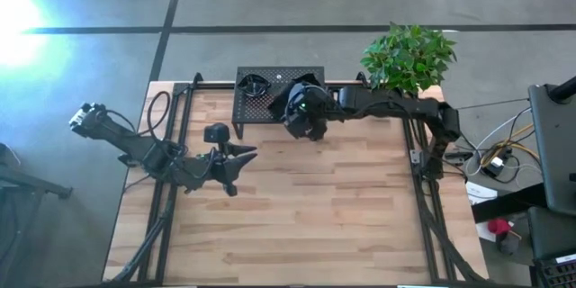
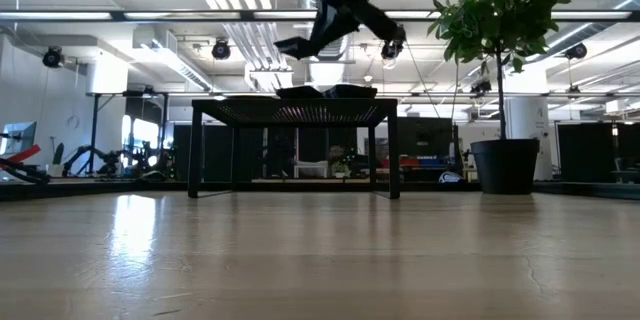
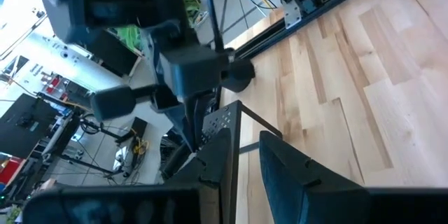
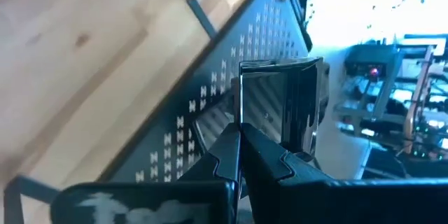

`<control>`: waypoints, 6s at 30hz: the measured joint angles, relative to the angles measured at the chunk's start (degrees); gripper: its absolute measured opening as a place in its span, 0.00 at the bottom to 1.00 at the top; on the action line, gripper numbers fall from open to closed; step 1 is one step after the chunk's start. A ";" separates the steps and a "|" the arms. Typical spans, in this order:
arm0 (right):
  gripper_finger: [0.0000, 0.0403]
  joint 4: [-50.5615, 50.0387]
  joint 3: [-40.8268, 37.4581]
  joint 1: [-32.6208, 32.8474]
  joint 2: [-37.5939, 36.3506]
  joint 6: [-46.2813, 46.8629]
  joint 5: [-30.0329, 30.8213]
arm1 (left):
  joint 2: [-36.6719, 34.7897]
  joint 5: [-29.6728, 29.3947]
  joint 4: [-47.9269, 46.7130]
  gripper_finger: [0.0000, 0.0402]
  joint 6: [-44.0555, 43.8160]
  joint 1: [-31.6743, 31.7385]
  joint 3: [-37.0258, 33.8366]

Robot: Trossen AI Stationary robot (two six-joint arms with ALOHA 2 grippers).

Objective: Pick & Place Mini shaped plates
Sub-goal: Stack the square plate on top of the square plates on the shelf, then return to Home Position

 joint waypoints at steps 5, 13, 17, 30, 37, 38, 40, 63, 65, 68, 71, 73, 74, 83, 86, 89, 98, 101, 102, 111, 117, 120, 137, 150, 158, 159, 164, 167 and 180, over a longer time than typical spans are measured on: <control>0.02 0.27 -2.18 -1.68 -0.11 -0.17 0.04 | 0.00 0.00 -0.02 0.18 0.00 0.00 0.04; 0.02 2.48 -5.47 -2.41 -0.05 -2.64 -0.08 | -0.02 -2.16 -0.02 0.18 0.96 0.09 0.68; 0.02 6.40 -7.26 -3.58 -0.09 -4.22 -0.14 | -0.02 -2.25 0.04 0.18 0.93 0.09 0.68; 0.02 6.76 -8.22 -3.87 -0.01 -5.05 0.12 | -0.02 -2.23 0.09 0.18 0.39 0.11 0.68; 0.02 8.21 -8.22 -3.92 -0.01 -5.12 -2.19 | -0.02 -2.19 0.11 0.18 0.07 0.11 0.68; 0.02 8.44 -8.22 -3.97 -0.01 -5.18 -2.48 | -0.02 -2.19 0.11 0.18 0.07 0.11 0.68; 0.02 8.93 -8.22 -4.05 -0.01 -5.25 -2.58 | -0.02 -2.19 0.11 0.18 -0.08 0.11 0.68; 0.02 11.00 -9.92 -5.59 -0.05 -9.18 -2.99 | -0.02 -2.16 0.15 0.18 -0.68 0.11 0.68; 0.02 11.14 -10.09 -5.59 -0.05 -9.59 -2.99 | -0.02 -2.16 0.15 0.18 -0.68 0.11 0.68; 0.02 11.15 -10.26 -5.57 -0.05 -10.02 -2.99 | -0.02 -2.15 0.15 0.18 -0.68 0.11 0.68; 0.02 11.17 -10.59 -5.61 -0.05 -10.15 -2.99 | -0.04 -2.16 0.15 0.18 -0.68 0.11 0.68; 0.02 11.24 -10.97 -5.71 -0.05 -11.24 -2.99 | -0.03 -2.14 0.15 0.18 -0.68 0.11 0.68; 0.02 11.20 -11.25 -5.80 -0.05 -11.92 -2.97 | -0.04 -2.15 0.15 0.18 -0.68 0.11 0.68; 0.11 14.96 -12.24 -6.16 -0.05 -12.55 -2.73 | -0.04 -2.15 0.15 0.18 -0.67 0.11 0.68; 0.16 15.04 -12.24 -6.16 -0.05 -12.56 -2.73 | -0.04 -2.16 0.15 0.18 -0.68 0.11 0.68; 0.20 15.05 -12.24 -6.16 -0.05 -12.57 -2.71 | -0.04 -2.16 0.15 0.18 -0.66 0.11 0.68; 0.22 14.86 -10.23 -4.94 -0.09 -8.47 2.16 | -0.04 -2.16 0.15 0.18 -0.66 0.11 0.68; 0.19 12.79 -9.20 -3.97 -0.55 -6.55 2.27 | -0.04 -2.33 0.15 0.18 -0.66 0.11 0.68; 0.19 11.94 -8.74 -3.69 -0.86 -6.00 1.96 | -0.04 -2.38 0.15 0.18 -0.66 0.11 0.68; 0.13 7.46 -7.63 -1.59 -4.40 0.90 2.21 | -0.04 -2.92 0.15 0.18 -0.66 0.11 0.68; 0.03 4.36 -7.63 1.78 -10.72 11.58 2.23 | -0.76 -2.39 0.09 0.14 -0.69 0.09 1.34; 0.02 3.96 -7.61 5.00 -14.74 19.77 2.21 | -2.40 1.56 0.17 0.05 -0.89 0.09 1.98; 0.02 -6.44 -8.34 24.64 -32.09 50.60 -0.76 | -20.17 19.62 -4.06 0.00 -5.24 0.08 -0.56; 0.02 -2.51 -18.45 28.73 -43.33 57.13 -4.53 | -37.47 19.85 1.81 0.00 -6.66 0.09 -12.75; 0.02 4.64 -28.96 29.03 -52.95 60.03 -7.35 | -46.83 19.91 3.18 0.00 -7.93 0.07 -18.62; 0.02 5.47 -30.21 29.01 -54.22 60.02 -8.20 | -48.01 19.91 3.65 0.00 -7.98 0.07 -19.08; 0.02 9.65 -36.23 29.03 -61.01 59.84 -9.13 | -53.65 19.84 3.76 0.00 -8.06 0.05 -21.15; 0.02 11.26 -39.38 29.01 -65.02 59.86 -9.09 | -56.90 20.32 3.41 0.00 -7.54 0.02 -22.13; 0.02 15.96 -48.46 29.01 -81.13 60.40 -8.94 | -63.34 22.60 3.06 0.00 -5.90 0.04 -22.23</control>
